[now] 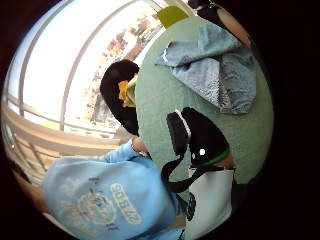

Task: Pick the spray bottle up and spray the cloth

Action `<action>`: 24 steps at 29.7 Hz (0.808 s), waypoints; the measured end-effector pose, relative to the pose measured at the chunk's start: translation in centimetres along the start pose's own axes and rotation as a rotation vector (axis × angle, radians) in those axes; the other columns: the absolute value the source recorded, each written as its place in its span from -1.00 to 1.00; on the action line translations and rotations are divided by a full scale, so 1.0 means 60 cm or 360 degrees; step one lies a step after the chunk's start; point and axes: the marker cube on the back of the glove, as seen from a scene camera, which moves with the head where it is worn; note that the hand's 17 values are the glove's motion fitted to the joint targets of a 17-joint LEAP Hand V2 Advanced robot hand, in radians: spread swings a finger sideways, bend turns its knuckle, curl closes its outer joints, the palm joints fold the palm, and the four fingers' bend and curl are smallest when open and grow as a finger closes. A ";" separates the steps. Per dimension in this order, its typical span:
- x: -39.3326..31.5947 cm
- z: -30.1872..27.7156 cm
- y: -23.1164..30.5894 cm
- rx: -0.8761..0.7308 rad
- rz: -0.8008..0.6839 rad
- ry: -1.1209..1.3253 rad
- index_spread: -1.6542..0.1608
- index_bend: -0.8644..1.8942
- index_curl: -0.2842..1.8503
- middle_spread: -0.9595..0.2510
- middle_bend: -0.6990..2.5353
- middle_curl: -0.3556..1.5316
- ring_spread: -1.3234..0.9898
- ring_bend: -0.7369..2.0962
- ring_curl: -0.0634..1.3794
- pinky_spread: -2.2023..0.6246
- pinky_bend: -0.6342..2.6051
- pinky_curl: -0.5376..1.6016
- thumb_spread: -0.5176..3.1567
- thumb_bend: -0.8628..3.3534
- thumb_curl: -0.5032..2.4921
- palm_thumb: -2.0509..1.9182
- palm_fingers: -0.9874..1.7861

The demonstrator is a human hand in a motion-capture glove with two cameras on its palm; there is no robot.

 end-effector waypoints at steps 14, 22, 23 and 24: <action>0.085 -0.106 0.145 0.0462 0.0450 -0.0099 0.38 -0.27 -0.49 0.49 -0.37 -0.26 0.15 -0.28 -0.55 0.71 -0.43 -0.21 -0.10 -0.58 -0.48 0.34 0.10; 0.163 -0.148 0.202 0.0899 0.0652 -0.0366 0.39 -0.28 -0.50 0.48 -0.37 -0.25 0.15 -0.25 -0.52 0.71 -0.45 -0.21 -0.11 -0.60 -0.47 0.35 0.16; 0.174 -0.151 0.205 0.0934 0.0686 -0.0393 0.39 -0.28 -0.50 0.47 -0.36 -0.24 0.15 -0.25 -0.52 0.71 -0.45 -0.21 -0.11 -0.60 -0.47 0.35 0.17; 0.183 -0.153 0.207 0.0956 0.0716 -0.0422 0.40 -0.28 -0.50 0.47 -0.37 -0.24 0.15 -0.25 -0.52 0.71 -0.45 -0.21 -0.11 -0.60 -0.47 0.35 0.17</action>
